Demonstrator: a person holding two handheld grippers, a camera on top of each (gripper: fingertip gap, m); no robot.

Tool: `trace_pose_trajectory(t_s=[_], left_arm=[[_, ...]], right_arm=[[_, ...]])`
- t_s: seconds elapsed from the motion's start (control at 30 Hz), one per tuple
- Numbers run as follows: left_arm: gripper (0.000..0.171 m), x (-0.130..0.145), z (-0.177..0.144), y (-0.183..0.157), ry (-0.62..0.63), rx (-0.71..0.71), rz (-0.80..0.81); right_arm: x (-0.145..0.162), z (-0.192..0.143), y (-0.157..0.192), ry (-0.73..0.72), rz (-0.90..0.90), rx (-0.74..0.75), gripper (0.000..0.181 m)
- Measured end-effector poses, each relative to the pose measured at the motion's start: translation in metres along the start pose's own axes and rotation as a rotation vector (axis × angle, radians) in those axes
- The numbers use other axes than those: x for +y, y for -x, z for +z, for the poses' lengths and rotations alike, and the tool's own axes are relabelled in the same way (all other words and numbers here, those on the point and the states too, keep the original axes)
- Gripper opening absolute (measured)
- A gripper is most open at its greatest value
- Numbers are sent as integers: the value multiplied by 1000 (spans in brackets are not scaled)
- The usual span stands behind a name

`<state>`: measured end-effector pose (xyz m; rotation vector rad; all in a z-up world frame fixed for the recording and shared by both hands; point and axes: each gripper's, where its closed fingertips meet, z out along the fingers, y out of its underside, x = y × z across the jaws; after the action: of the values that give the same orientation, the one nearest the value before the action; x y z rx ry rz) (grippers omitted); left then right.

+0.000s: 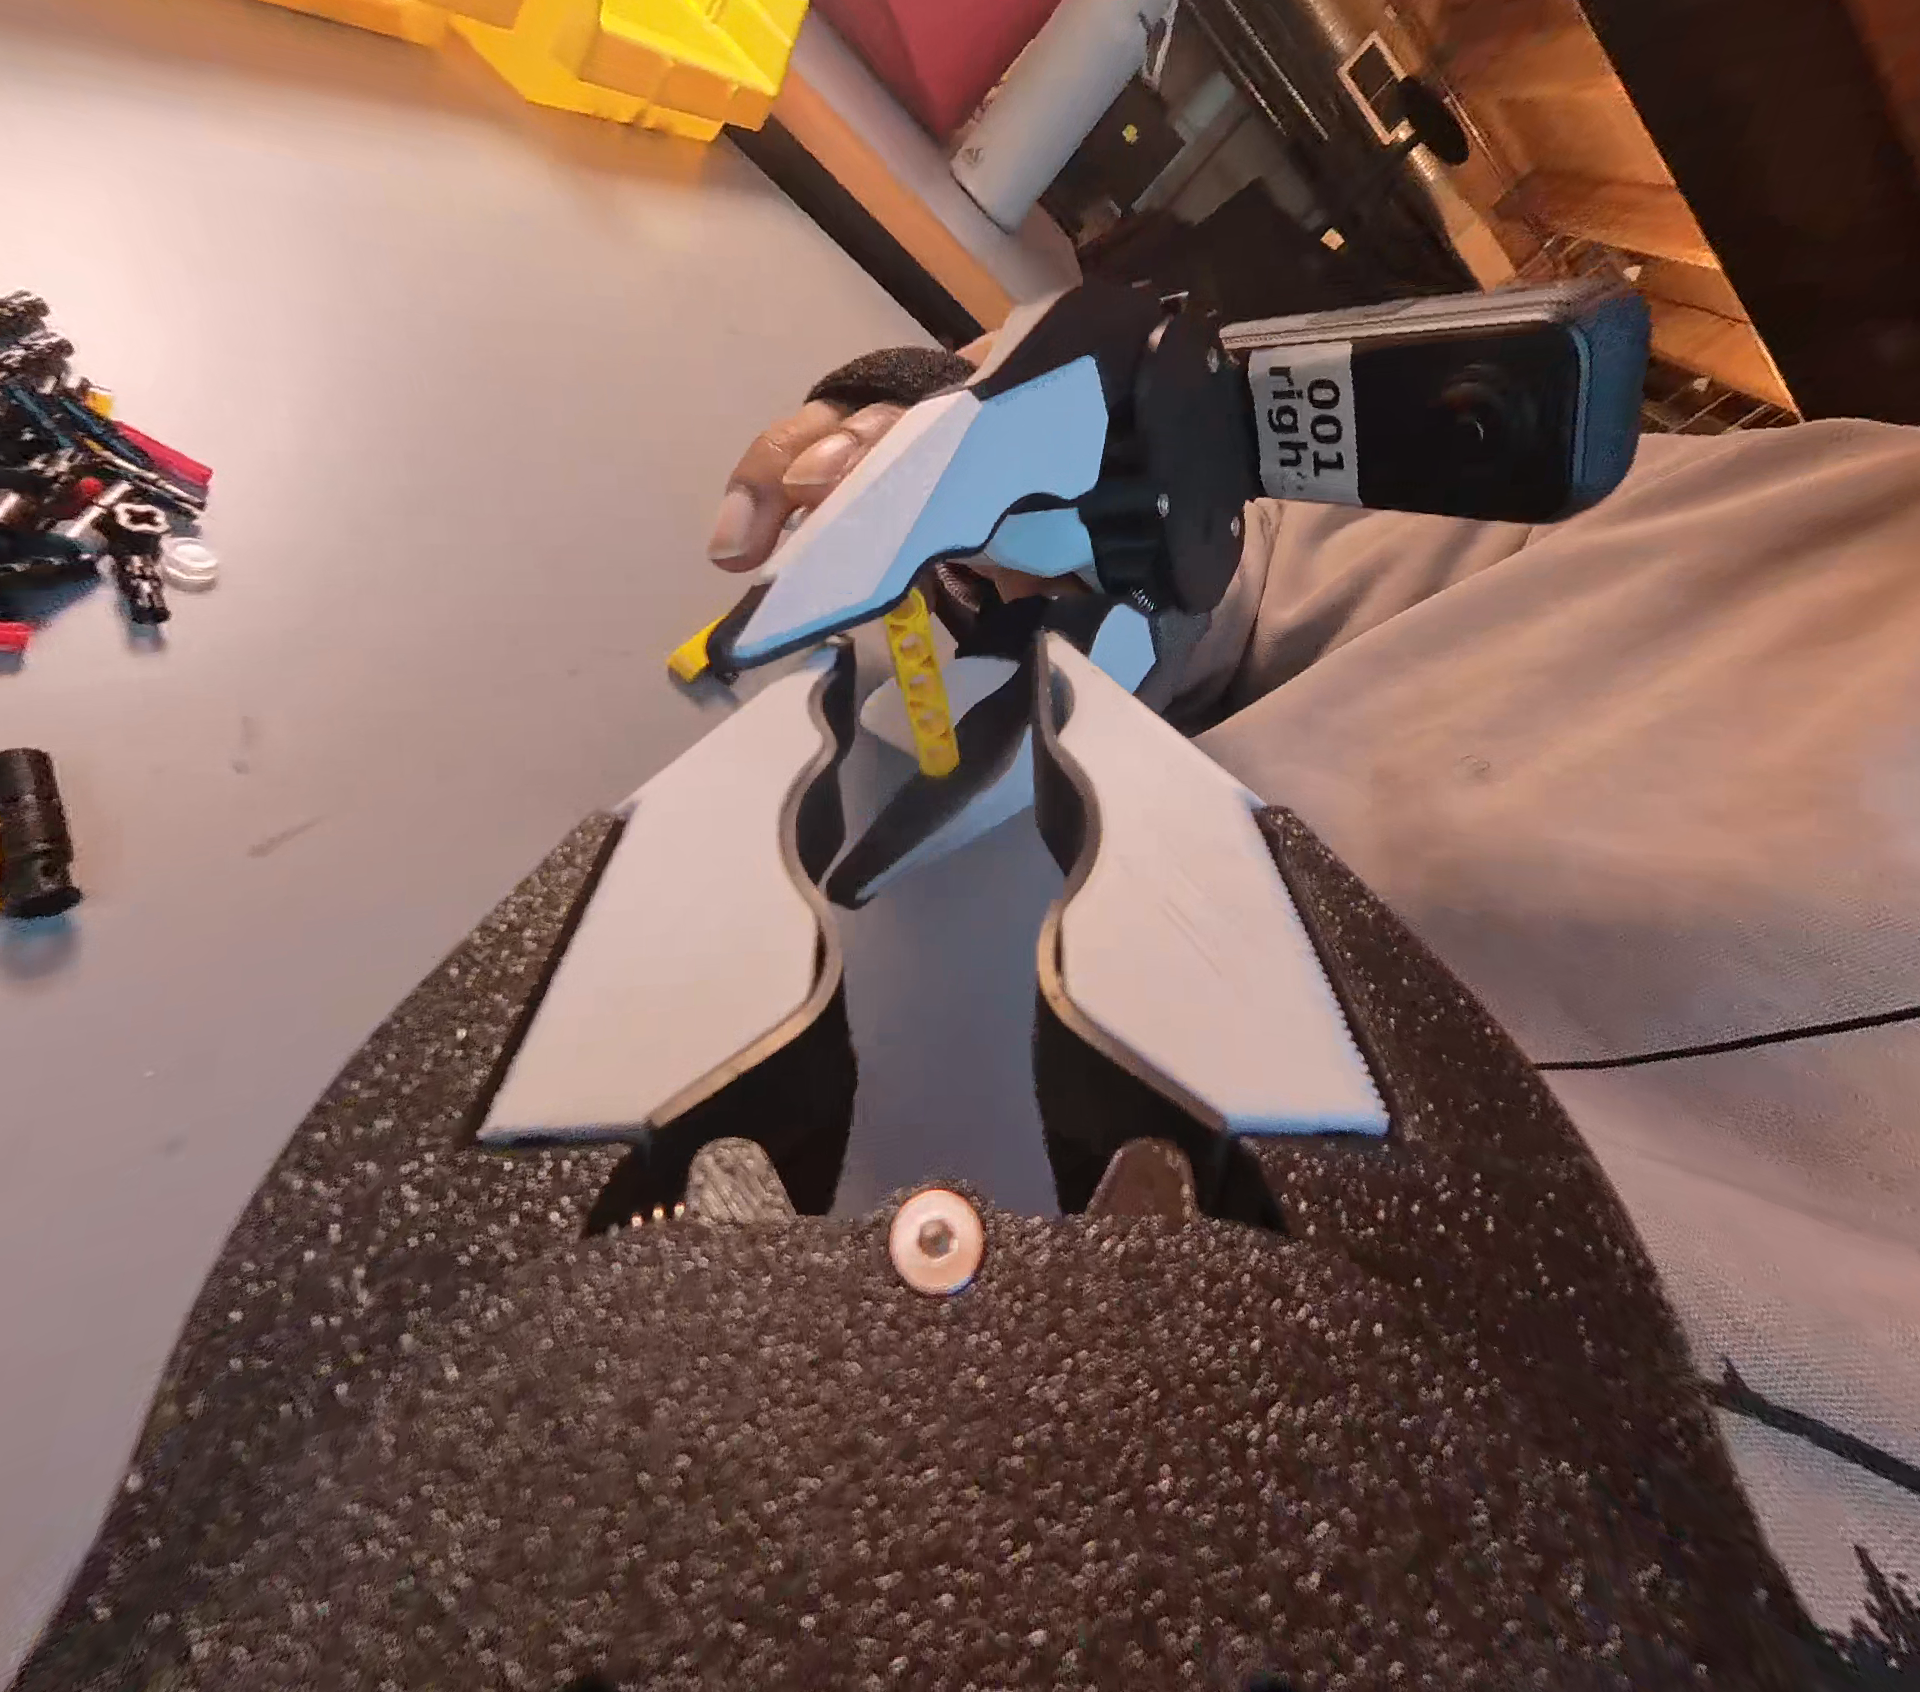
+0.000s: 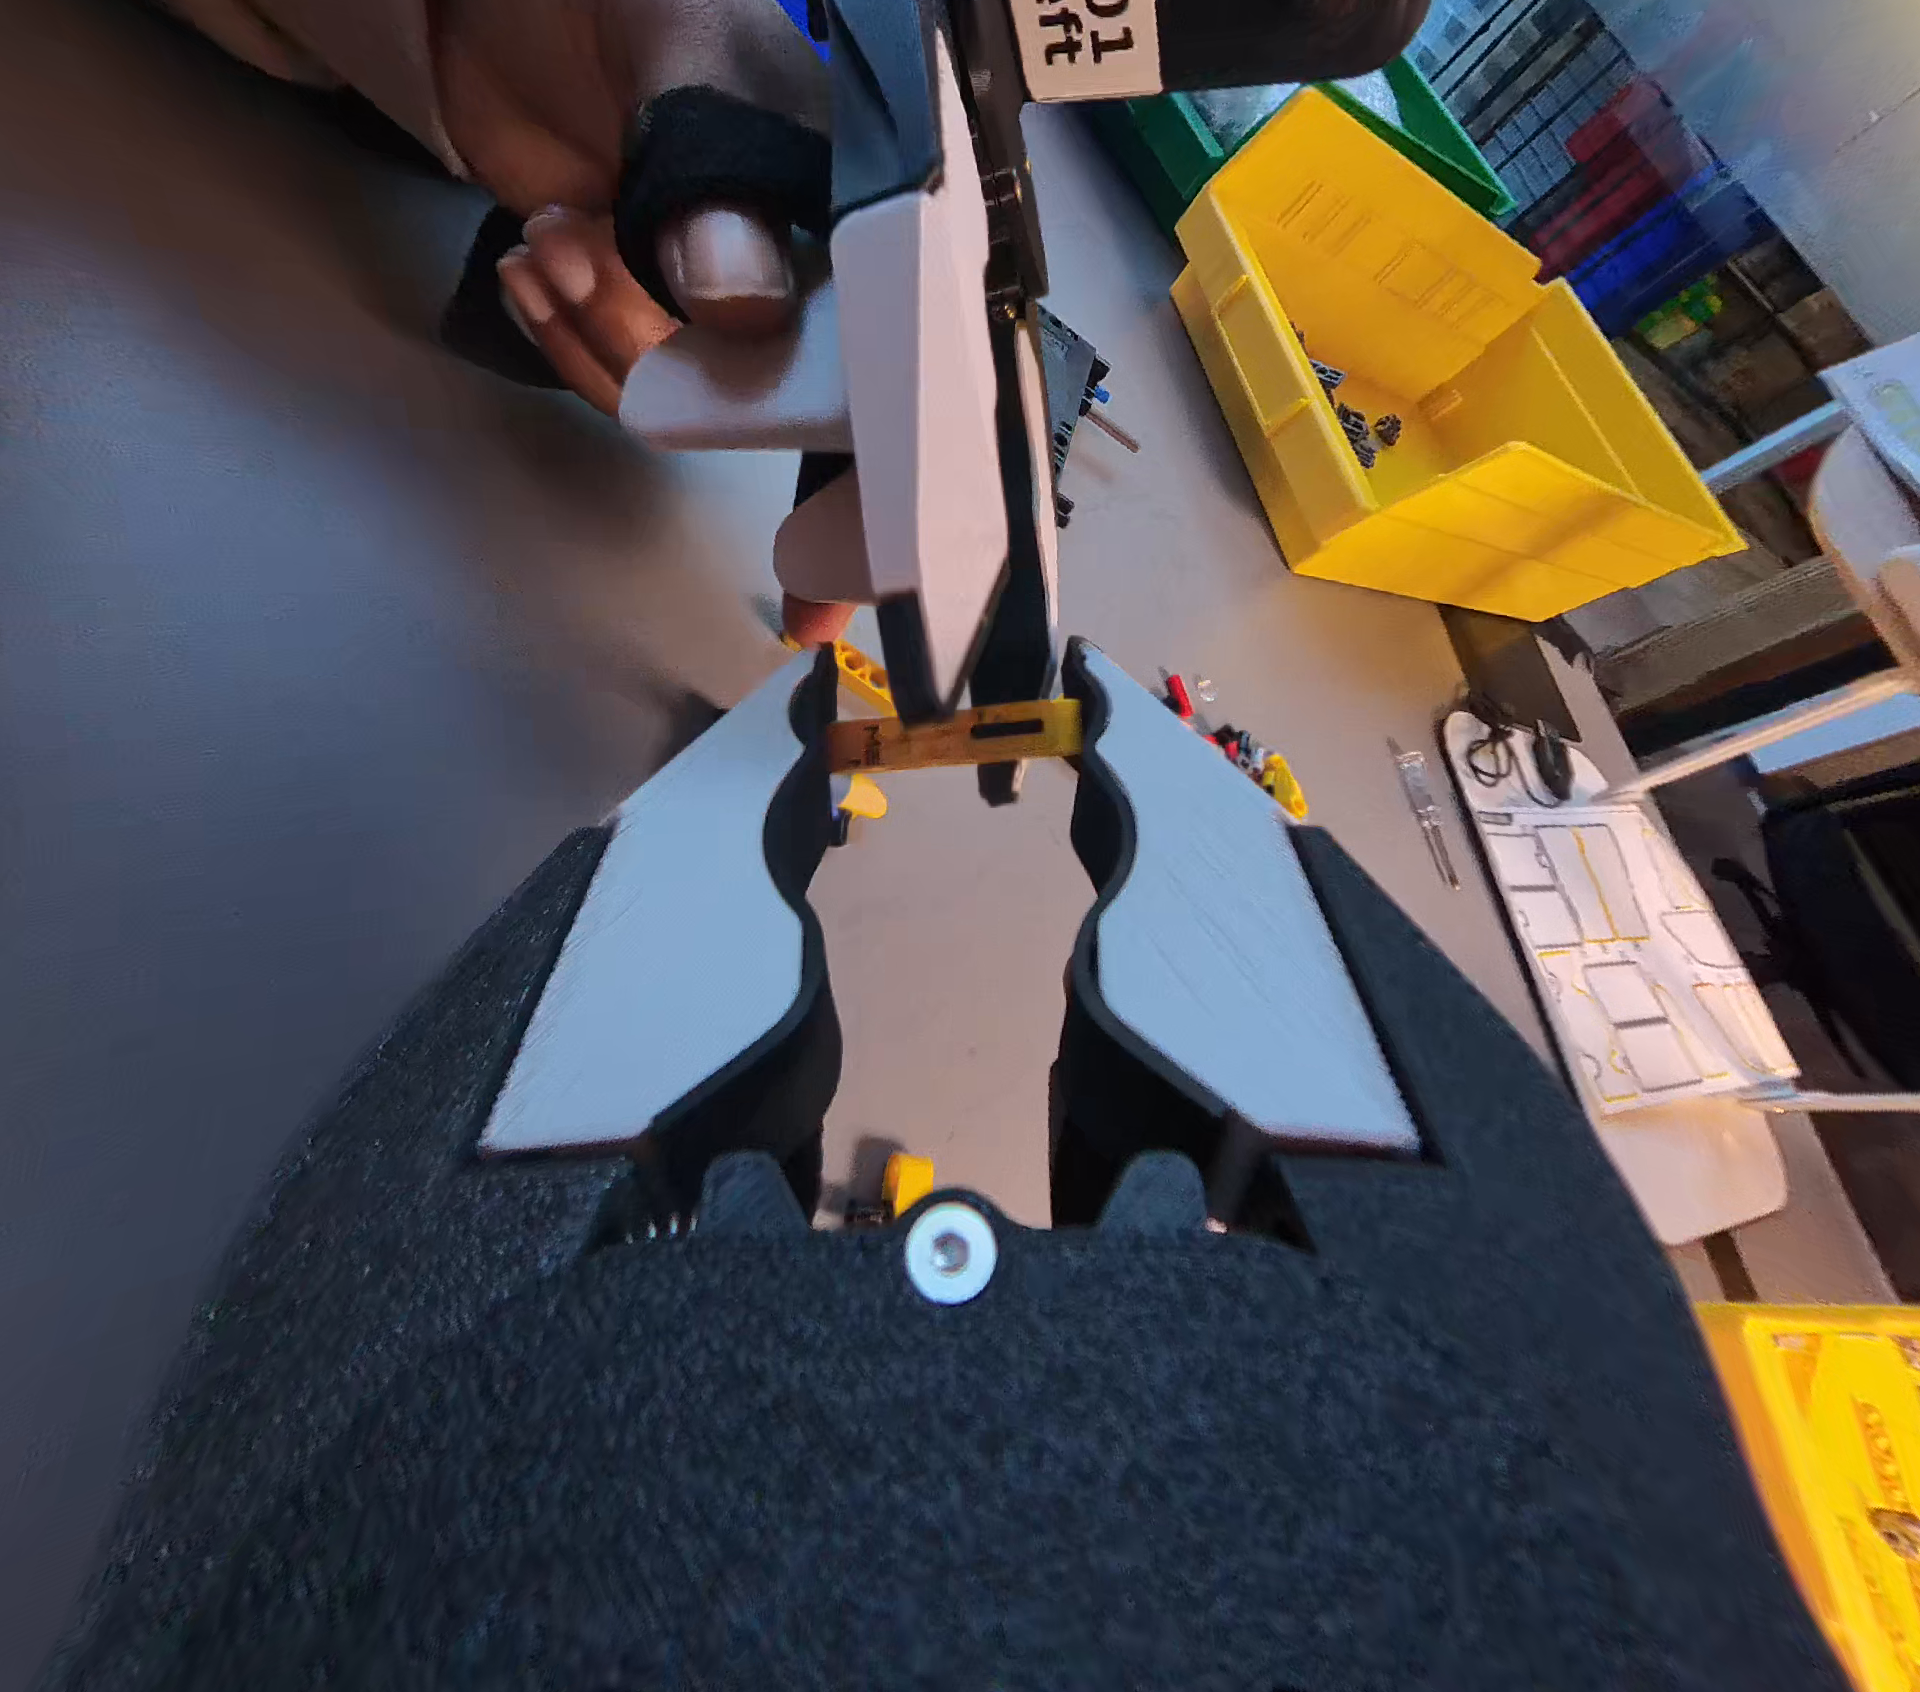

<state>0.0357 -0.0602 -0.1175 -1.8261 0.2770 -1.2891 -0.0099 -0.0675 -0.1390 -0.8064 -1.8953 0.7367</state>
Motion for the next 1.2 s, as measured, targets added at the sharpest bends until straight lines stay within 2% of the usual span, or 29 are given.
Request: trace_pose_trajectory(t_s=[0.07,0.13,0.2,0.3,0.37,0.43,0.5,0.53,0.57,0.6,0.63,0.7,0.77,0.8,0.87,0.93,0.97,1.0,1.07,1.13,1.2], left_arm=[[25,3,2,1,19,-11,14],[6,2,0,4,19,-29,39],[6,-2,-6,2,22,-42,71],[6,-35,-43,4,-44,-175,205],[6,-67,-98,7,-93,-432,374],[6,-92,-180,15,-88,-847,523],[6,-93,-288,25,8,-1353,533],[6,-81,-341,28,81,-1571,464],[6,-63,-384,31,144,-1705,346],[6,-44,-410,38,184,-1744,221],[6,-26,-426,47,224,-1744,124],[11,-7,-453,62,284,-1805,70],[30,3,-457,69,273,-1802,31],[34,-2,-453,69,237,-1795,58],[32,-18,-442,65,194,-1806,153],[36,-34,-431,62,209,-1836,262],[40,-44,-417,59,204,-1808,327],[36,-53,-410,53,210,-1823,382],[36,-70,-401,41,220,-1846,474],[38,-86,-372,34,129,-1712,536],[40,-96,-325,28,53,-1483,611]], right_arm=[[-1,3,2,13,-36,8,42],[-1,4,2,13,-38,20,42],[-1,3,-1,7,-21,28,42],[5,-1,-5,12,101,-26,71],[16,-5,-3,46,207,-106,78],[30,-10,6,98,267,-199,72],[50,-12,13,197,253,-251,57],[59,-12,14,239,232,-260,46],[64,-11,15,272,228,-272,40],[65,-8,16,291,247,-282,35],[63,-5,20,302,280,-307,34],[57,0,28,316,345,-356,29],[57,3,31,349,376,-367,25],[58,4,33,363,381,-368,25],[61,4,37,407,382,-385,26],[61,5,36,423,394,-380,21],[62,6,35,433,399,-381,19],[62,6,34,442,403,-383,17],[63,7,33,448,386,-393,4],[63,6,32,442,355,-392,3],[67,1,16,425,321,-324,3]])
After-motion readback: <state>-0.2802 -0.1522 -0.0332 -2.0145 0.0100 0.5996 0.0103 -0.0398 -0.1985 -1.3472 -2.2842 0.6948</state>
